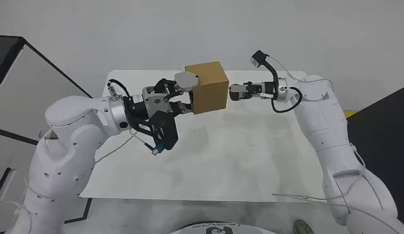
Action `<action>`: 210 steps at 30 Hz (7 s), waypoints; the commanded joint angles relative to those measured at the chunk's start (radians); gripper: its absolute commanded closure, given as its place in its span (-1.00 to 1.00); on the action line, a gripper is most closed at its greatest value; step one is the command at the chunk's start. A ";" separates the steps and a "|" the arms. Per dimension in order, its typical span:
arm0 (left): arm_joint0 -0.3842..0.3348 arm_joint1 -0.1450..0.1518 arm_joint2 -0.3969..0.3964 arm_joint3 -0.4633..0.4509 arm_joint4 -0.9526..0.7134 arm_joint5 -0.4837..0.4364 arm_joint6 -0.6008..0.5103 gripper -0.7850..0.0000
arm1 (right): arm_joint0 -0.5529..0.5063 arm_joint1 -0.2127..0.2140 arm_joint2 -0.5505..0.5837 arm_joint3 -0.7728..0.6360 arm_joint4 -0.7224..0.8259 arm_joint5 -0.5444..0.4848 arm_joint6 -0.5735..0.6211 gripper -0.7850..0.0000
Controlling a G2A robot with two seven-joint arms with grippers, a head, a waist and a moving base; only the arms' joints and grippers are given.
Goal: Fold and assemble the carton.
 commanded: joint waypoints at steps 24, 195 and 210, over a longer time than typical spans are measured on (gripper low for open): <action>0.051 0.051 -0.030 0.233 0.082 -0.036 0.384 1.00 | 0.000 0.000 0.000 0.000 0.000 0.000 0.000 -1.00; -0.449 -0.262 0.857 1.630 -0.532 -0.079 0.434 -1.00 | 0.000 0.000 0.000 0.000 0.000 0.000 0.000 -1.00; -0.459 -0.248 0.837 1.674 -0.543 -0.084 0.516 -1.00 | 0.000 0.000 0.000 0.000 0.000 0.000 0.000 -1.00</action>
